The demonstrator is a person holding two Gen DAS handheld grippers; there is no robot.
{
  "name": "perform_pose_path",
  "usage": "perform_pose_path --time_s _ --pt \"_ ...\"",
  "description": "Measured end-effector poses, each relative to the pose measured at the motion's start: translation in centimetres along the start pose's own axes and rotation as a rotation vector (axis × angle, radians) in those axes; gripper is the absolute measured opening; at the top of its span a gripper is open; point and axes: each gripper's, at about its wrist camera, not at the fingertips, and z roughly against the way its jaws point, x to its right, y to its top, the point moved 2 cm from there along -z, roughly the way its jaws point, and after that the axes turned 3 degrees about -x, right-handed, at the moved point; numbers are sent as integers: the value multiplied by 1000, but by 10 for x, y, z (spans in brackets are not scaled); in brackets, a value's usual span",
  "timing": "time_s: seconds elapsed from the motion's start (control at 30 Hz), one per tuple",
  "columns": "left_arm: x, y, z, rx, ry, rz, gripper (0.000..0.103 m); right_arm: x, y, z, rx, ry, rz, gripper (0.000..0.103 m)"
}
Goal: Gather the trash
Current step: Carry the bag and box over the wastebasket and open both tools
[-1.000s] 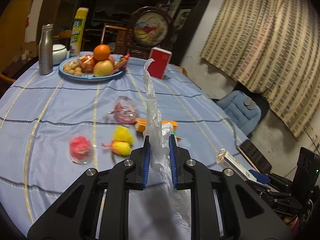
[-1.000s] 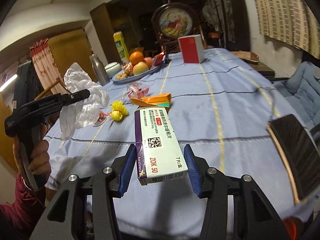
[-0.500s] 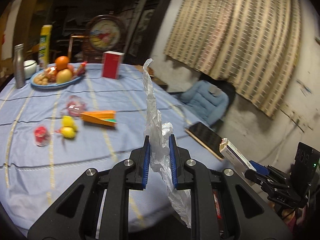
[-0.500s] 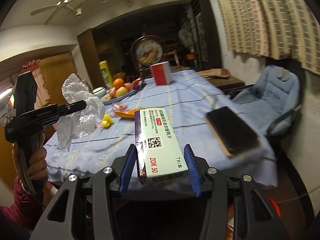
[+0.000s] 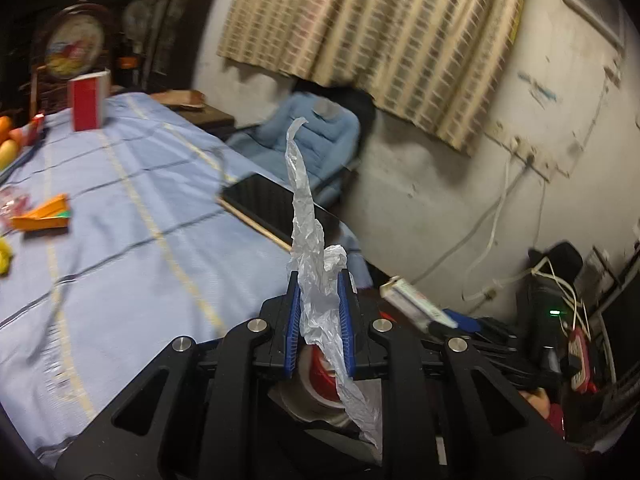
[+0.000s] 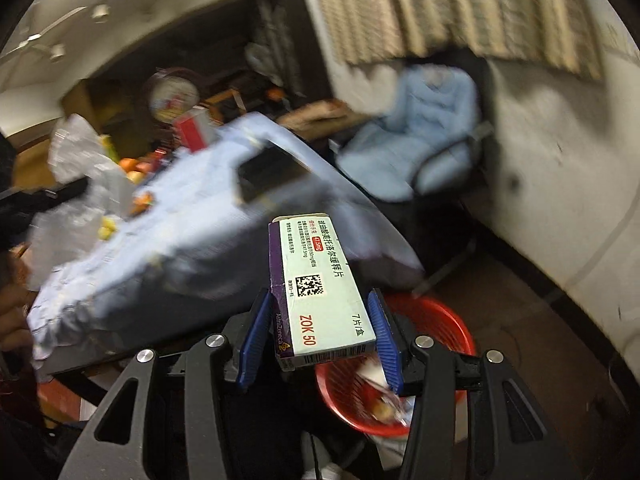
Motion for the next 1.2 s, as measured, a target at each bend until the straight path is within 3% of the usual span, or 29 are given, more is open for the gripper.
perform_pose_path --time_s 0.17,0.5,0.73,0.8,0.87,1.2 --pt "28 1 -48 -82 -22 -70 19 35 -13 -43 -70 -82 -70 54" --pt "89 -13 -143 -264 -95 -194 19 85 -22 -11 28 -85 -191 58" --pt "117 -38 -207 -404 -117 -248 21 104 -26 -11 26 -54 -246 59" --pt "118 -46 -223 -453 -105 -250 31 108 -27 -12 21 -50 -251 59" --pt "116 -53 -233 -484 -78 -240 62 110 -29 -13 21 -44 -255 59" --pt "104 -45 -218 -409 9 -229 77 106 -25 -10 27 -26 -256 59"
